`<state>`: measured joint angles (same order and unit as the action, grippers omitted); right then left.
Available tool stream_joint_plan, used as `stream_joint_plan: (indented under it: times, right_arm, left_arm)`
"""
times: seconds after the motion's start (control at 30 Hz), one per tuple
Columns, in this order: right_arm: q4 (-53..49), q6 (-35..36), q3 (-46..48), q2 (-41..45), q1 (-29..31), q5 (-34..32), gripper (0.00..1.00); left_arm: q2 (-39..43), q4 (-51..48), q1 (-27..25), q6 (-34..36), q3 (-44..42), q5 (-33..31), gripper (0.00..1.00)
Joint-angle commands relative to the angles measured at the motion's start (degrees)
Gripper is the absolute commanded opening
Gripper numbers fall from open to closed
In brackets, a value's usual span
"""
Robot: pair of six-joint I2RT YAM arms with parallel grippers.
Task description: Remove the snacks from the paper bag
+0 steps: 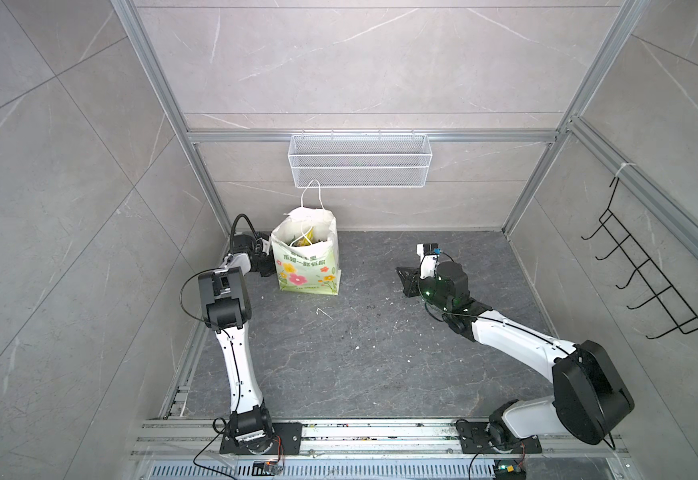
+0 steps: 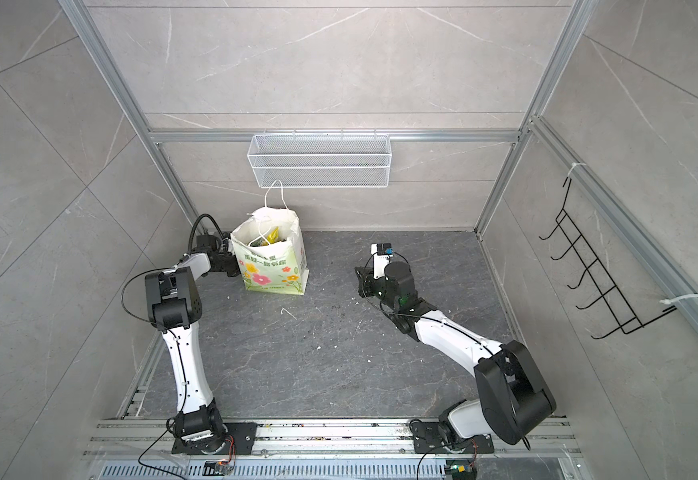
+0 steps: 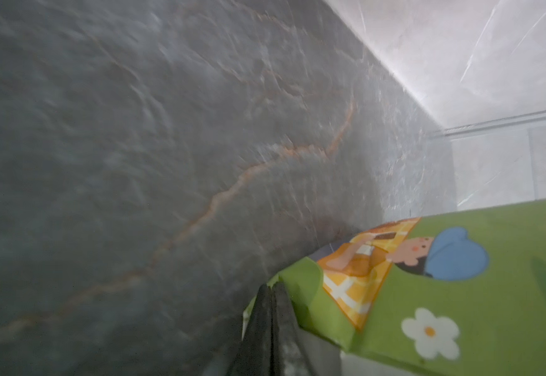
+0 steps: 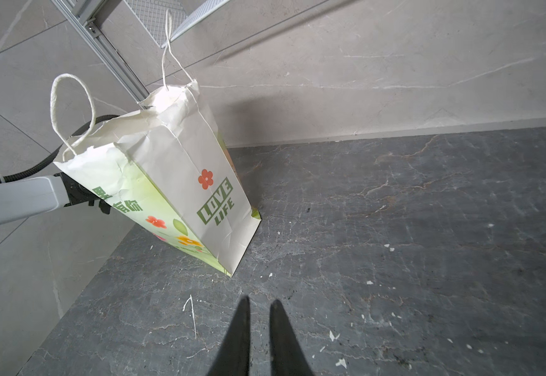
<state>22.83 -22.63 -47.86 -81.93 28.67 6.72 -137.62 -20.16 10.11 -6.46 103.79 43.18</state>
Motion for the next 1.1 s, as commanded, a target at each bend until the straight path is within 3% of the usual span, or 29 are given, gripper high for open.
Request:
stream_joint_plan:
  times: [0.0,0.07,0.17,0.23,0.3,0.4,0.5,0.53,0.73,1.07]
  right_arm:
    - [-1.69,2.35,-1.62,0.31,0.25,0.26,0.19]
    - [-3.41,3.06,-3.11,0.11,0.24,1.25,0.29]
    - [-6.23,3.81,-5.11,0.66,0.23,1.74,0.57]
    - [-3.79,2.29,-4.32,1.34,0.04,0.25,0.98]
    - [-4.66,-4.7,-3.92,1.84,-1.27,-3.27,0.99]
    - [-5.62,-8.18,-6.03,0.34,-6.6,9.95,0.99]
    - [-11.39,-9.05,-8.75,-0.13,-8.98,11.87,0.88]
    - [-11.32,-8.9,-8.43,0.24,-9.32,11.43,0.84]
    - [-16.68,-7.67,-8.57,2.33,-9.57,1.41,0.82]
    - [-17.29,-9.16,-6.93,4.38,-10.8,-3.23,0.82]
  left_arm:
    - [8.5,-0.21,-2.53,3.1,-3.03,-2.79,0.0]
    - [10.21,0.82,-2.76,0.97,-5.56,-2.14,0.0]
    - [12.24,2.31,-3.75,-2.15,-9.4,-2.05,0.0]
    - [13.73,2.71,-5.03,-3.18,-11.94,-3.53,0.0]
    - [14.92,3.51,-6.32,-4.24,-14.1,-4.22,0.0]
    - [16.69,5.06,-7.84,-7.23,-17.57,-6.35,0.0]
    - [18.57,7.52,-8.95,-10.06,-21.69,-6.68,0.0]
    - [19.35,8.93,-9.37,-11.02,-23.34,-6.96,0.0]
    - [22.01,11.98,-12.44,-11.78,-27.83,-8.53,0.0]
    - [20.87,15.74,-18.15,-13.9,-28.43,-10.55,0.0]
